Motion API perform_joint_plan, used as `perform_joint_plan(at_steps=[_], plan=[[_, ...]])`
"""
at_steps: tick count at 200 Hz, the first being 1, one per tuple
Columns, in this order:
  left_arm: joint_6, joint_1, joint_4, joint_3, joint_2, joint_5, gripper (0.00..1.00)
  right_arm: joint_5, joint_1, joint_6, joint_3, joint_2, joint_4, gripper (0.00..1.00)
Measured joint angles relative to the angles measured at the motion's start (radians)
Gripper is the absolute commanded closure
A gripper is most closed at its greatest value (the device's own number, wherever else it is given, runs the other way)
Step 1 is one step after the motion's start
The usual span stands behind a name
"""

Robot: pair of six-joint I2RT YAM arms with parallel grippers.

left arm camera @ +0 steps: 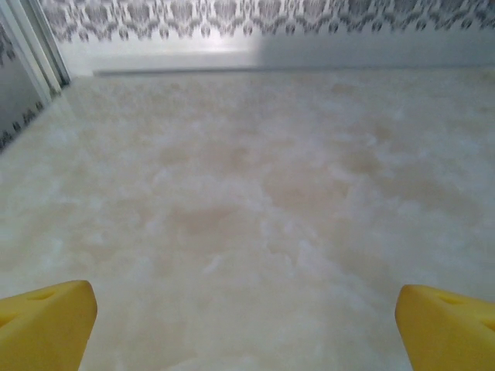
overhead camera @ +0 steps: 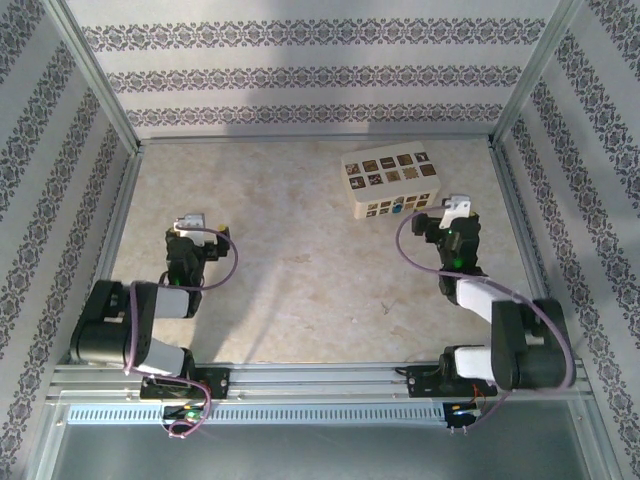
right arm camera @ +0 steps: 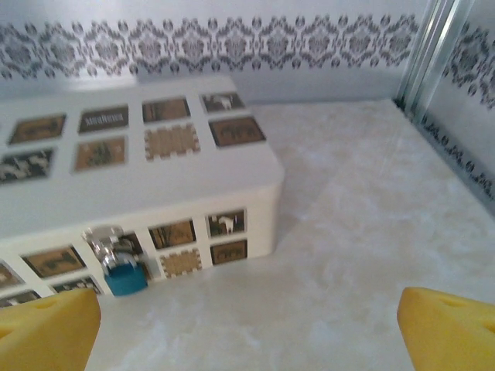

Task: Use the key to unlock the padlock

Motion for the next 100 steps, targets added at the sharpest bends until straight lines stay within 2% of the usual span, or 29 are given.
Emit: perform_joint_plan(at_steps=[47, 100], plan=[[-0.077, 0.0, -0.3, 0.145, -0.328, 0.045, 0.01, -0.06, 0.0, 0.066, 0.107, -0.188, -0.323, 0.02], [-0.277, 0.0, -0.538, 0.236, -0.462, 0.136, 0.01, -0.175, 0.0, 0.174, 0.22, -0.306, -0.698, 0.02]])
